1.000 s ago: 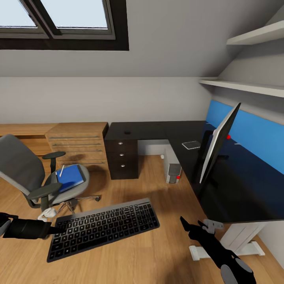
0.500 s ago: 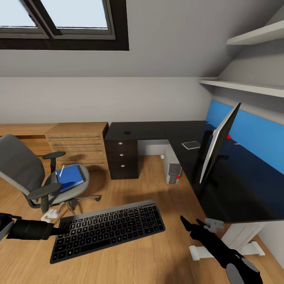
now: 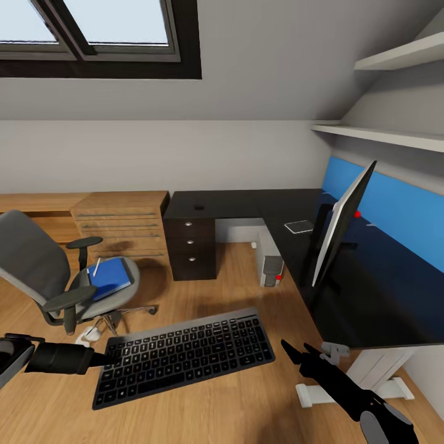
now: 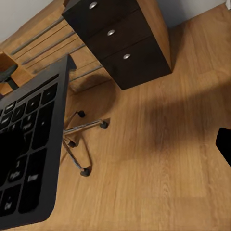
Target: In the bedroom, organize the workspace by keeping the computer under the desk, ensuring the monitor is on the desk, placing the keyboard on the desk next to the monitor, placing the mouse on the desk next to the keyboard, moving the folder from the swivel chair onto the desk next to the mouse, stacking the notebook on top of the folder with the pen on top of the notebook, and positioning the swivel chair next to the desk.
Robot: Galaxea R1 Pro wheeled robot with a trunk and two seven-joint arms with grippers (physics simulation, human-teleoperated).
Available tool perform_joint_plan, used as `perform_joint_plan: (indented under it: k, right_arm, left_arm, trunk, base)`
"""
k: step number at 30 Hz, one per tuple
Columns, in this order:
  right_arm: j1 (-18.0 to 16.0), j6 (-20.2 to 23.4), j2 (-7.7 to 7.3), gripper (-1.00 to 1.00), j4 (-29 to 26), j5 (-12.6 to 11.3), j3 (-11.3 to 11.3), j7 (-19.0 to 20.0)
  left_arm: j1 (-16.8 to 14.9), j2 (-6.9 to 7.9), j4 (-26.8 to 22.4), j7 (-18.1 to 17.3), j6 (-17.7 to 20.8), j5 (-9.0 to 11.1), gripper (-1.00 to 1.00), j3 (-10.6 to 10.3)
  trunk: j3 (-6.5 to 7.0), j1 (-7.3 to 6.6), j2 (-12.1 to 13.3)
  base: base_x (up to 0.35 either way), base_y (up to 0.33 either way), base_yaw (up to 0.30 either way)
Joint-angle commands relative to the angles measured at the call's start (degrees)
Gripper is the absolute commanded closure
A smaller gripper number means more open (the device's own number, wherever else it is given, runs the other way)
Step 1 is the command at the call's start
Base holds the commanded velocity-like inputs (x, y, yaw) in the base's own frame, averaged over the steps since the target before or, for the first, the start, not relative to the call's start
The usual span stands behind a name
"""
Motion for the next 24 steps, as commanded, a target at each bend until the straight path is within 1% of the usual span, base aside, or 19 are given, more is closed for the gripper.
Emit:
perform_joint_plan:
  k: [1,5,10,11,15,18,20,21,22,23,24]
  right_arm:
    - [-0.03,0.51,0.01,-1.00,-0.04,-0.52,-0.09,0.16]
    - [-0.03,0.53,0.01,-1.00,0.00,-0.54,-0.11,0.42]
    - [-0.03,0.54,0.01,-1.00,0.62,-0.71,-0.07,0.71]
    - [-0.03,0.54,0.01,-1.00,0.68,-0.78,-0.05,0.74]
    - [-0.03,0.54,0.03,-1.00,1.20,-1.13,0.25,0.84]
    - [-0.03,0.54,0.09,-1.00,1.41,-1.22,0.46,0.86]
    - [-0.03,0.54,0.13,-1.00,1.48,-1.25,0.83,0.86]
    - [-0.03,0.54,0.14,-1.00,1.50,-1.25,1.19,0.87]
    - [-0.03,0.54,0.15,-1.00,1.51,-1.25,1.36,0.87]
    - [-0.03,0.54,0.16,-1.00,1.53,-1.28,1.65,0.87]
    - [-0.03,0.54,0.17,-1.00,1.53,-1.30,1.77,0.87]
  left_arm:
    - [-0.08,-0.04,-0.03,0.07,0.27,0.36,1.00,-0.19]
    - [-0.09,-1.03,-0.19,0.09,-0.07,0.31,1.00,-0.25]
    - [-0.10,-1.60,-0.28,0.12,-0.26,0.25,1.00,-0.45]
    - [-0.11,-1.72,-0.29,0.12,-0.34,0.24,1.00,-0.63]
    - [-0.12,-2.80,-0.29,0.23,-0.80,0.13,1.00,-2.39]
    - [-0.13,-3.57,-0.29,0.43,-0.91,-0.30,1.00,-3.01]
    - [-0.13,-4.19,-0.29,0.50,-0.94,-1.40,1.00,-3.20]
    - [-0.14,-4.66,-0.29,0.53,-0.94,-2.55,1.00,-3.26]
    - [-0.14,-4.92,-0.28,0.54,-0.93,-3.21,1.00,-3.28]
    - [-0.14,-5.41,-0.27,0.54,-0.95,-4.59,1.00,-3.31]
    - [-0.12,-5.62,-0.27,0.53,-0.94,-5.25,1.00,-3.32]
  trunk:
    - [-0.06,0.00,-0.04]
    - [-0.06,0.00,-0.04]
    - [-0.06,0.00,-0.04]
    - [-0.06,0.00,-0.04]
    - [-0.06,0.00,-0.04]
    - [-0.06,0.00,-0.04]
    - [-0.06,0.00,-0.04]
    - [-0.06,0.00,-0.04]
    - [-0.06,0.00,-0.04]
    - [-0.06,0.00,-0.04]
    - [-0.06,0.00,-0.04]
  base:
    - [0.000,0.000,0.000]
    - [0.000,0.000,0.000]
    - [0.000,0.000,0.000]
    - [0.000,0.000,0.000]
    - [0.000,0.000,0.000]
    - [0.000,0.000,0.000]
    - [0.000,0.000,0.000]
    - [0.000,0.000,0.000]
    - [0.000,0.000,0.000]
    - [0.000,0.000,0.000]
    - [0.000,0.000,0.000]
